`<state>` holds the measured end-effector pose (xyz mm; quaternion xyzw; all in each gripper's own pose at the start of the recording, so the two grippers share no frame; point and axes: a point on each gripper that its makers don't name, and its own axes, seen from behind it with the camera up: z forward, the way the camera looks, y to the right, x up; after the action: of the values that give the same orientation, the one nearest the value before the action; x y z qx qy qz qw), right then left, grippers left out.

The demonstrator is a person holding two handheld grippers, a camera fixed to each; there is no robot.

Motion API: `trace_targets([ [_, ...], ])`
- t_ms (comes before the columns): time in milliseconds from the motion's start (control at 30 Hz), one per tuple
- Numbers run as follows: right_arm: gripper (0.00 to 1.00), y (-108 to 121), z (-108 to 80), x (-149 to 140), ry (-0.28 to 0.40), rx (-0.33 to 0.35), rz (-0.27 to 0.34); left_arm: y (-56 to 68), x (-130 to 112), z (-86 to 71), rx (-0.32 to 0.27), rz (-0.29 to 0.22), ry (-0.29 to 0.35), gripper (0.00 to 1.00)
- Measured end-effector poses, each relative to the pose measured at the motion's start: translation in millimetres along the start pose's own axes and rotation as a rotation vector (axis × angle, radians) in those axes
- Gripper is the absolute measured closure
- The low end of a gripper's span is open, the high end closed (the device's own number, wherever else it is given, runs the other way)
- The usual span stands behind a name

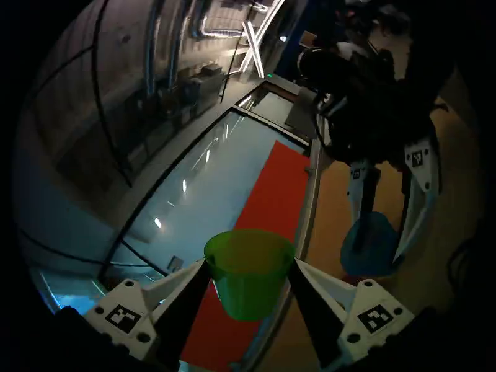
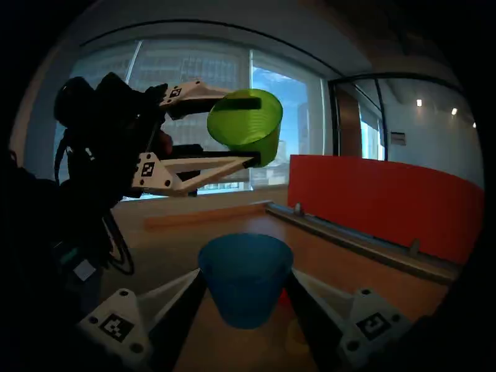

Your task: Pour water

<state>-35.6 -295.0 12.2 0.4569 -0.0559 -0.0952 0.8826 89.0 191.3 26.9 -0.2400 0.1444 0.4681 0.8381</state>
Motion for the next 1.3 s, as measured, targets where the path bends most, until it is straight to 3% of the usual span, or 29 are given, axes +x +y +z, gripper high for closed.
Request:
trace_targets([
  [100,0.13,1,-0.6,1,0.004,-0.002,0.001,1.3,-3,-0.8,-0.008,-0.104,0.001,0.15],
  [300,0.13,2,-0.3,1,0.006,-0.004,-0.001,3.8,-1,-3.9,-0.026,-0.237,0.018,0.15],
  [633,0.12,4,-3.9,3,0.016,-0.015,0.0,-2.0,1,-5.4,-0.047,-0.573,0.049,0.15],
  [833,0.12,5,-6.9,7,0.029,-0.02,0.004,-1.0,0,-5.9,-0.062,-0.73,0.05,0.15],
  [1000,0.12,5,-8.6,7,0.033,-0.022,0.006,0.6,-5,-3.7,-0.063,-0.819,0.049,0.15],
  [1300,0.13,7,-12.3,5,0.026,-0.026,0.008,6.4,-10,-5.5,-0.085,-0.903,0.044,0.16],
])
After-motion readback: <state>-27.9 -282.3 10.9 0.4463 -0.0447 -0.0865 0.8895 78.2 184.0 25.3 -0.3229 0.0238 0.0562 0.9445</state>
